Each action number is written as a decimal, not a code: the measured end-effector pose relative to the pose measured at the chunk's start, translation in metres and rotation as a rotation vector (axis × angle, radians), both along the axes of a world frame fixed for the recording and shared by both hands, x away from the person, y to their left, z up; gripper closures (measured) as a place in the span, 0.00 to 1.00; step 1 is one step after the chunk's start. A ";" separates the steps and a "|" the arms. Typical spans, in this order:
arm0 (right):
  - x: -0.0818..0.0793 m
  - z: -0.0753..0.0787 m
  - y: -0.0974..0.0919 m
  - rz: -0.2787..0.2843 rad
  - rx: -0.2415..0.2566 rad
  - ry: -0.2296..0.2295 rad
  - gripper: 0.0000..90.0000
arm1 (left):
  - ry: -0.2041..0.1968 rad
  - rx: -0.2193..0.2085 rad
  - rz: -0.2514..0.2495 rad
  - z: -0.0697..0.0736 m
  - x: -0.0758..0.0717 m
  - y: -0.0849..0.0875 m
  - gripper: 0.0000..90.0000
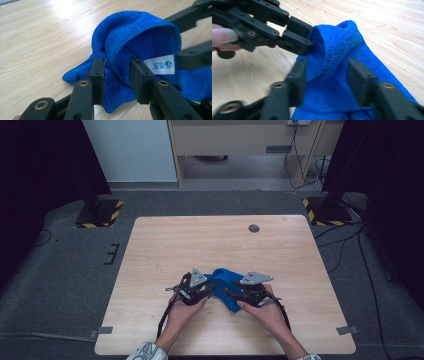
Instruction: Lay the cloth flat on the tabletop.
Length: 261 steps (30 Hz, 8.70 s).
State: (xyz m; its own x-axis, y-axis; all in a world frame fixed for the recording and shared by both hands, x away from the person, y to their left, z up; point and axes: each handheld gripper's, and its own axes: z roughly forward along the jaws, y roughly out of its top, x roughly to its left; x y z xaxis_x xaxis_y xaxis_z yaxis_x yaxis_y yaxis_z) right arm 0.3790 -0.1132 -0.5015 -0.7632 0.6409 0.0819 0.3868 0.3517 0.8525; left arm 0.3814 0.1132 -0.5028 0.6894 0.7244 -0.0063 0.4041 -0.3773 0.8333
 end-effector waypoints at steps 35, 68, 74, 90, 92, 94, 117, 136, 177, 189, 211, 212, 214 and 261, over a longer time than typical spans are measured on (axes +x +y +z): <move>0.038 0.011 -0.029 -0.099 -0.031 0.055 0.97 | 0.045 0.061 -0.037 0.015 0.079 -0.036 0.98; -0.006 0.027 -0.053 -0.137 -0.002 -0.031 0.58 | 0.016 -0.073 0.038 0.004 0.058 -0.025 0.56; -0.012 0.016 -0.048 -0.085 -0.045 -0.015 0.75 | -0.001 -0.102 0.042 0.021 0.044 -0.018 0.53; -0.009 0.003 -0.015 -0.031 -0.060 0.003 0.63 | 0.004 -0.059 0.042 0.019 -0.029 0.014 0.52; -0.004 -0.002 -0.008 -0.037 -0.067 0.006 0.53 | 0.017 -0.080 0.045 0.018 -0.027 0.013 0.51; -0.002 -0.003 -0.006 -0.043 -0.068 0.006 0.50 | 0.020 -0.081 0.038 0.017 -0.027 0.011 0.51; 0.006 0.003 -0.006 -0.073 -0.049 -0.035 0.96 | 0.032 -0.130 0.001 0.014 -0.039 -0.014 0.36; 0.004 0.006 -0.016 -0.069 -0.047 -0.029 0.96 | 0.153 -0.028 -0.053 -0.022 -0.019 -0.030 0.55; 0.038 -0.022 -0.083 -0.262 -0.127 0.123 0.68 | 0.099 0.065 0.026 -0.009 0.051 0.015 0.96; 0.038 -0.021 -0.071 -0.294 -0.116 0.079 0.47 | 0.092 0.024 0.021 -0.006 0.048 0.012 0.97; 0.035 -0.021 -0.090 -0.330 -0.140 0.120 0.96 | 0.001 -0.055 0.034 0.016 0.038 0.028 0.67; 0.035 -0.021 -0.090 -0.332 -0.141 0.123 0.96 | -0.005 -0.057 0.039 0.018 0.038 0.031 0.66; 0.035 -0.022 -0.091 -0.332 -0.141 0.123 0.96 | -0.009 -0.065 0.047 0.019 0.038 0.033 0.64; 0.028 0.000 -0.100 -0.295 -0.066 0.086 0.96 | 0.088 0.022 0.008 -0.003 0.038 0.030 0.95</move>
State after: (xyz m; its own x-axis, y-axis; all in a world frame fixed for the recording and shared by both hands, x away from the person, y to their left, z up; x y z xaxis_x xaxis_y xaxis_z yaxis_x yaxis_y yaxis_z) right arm 0.4075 -0.2128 -0.5016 -0.5357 0.8397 0.0894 0.5501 0.2667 0.7913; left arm 0.4196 0.1434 -0.5059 0.6809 0.7306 -0.0510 0.4786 -0.3912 0.7860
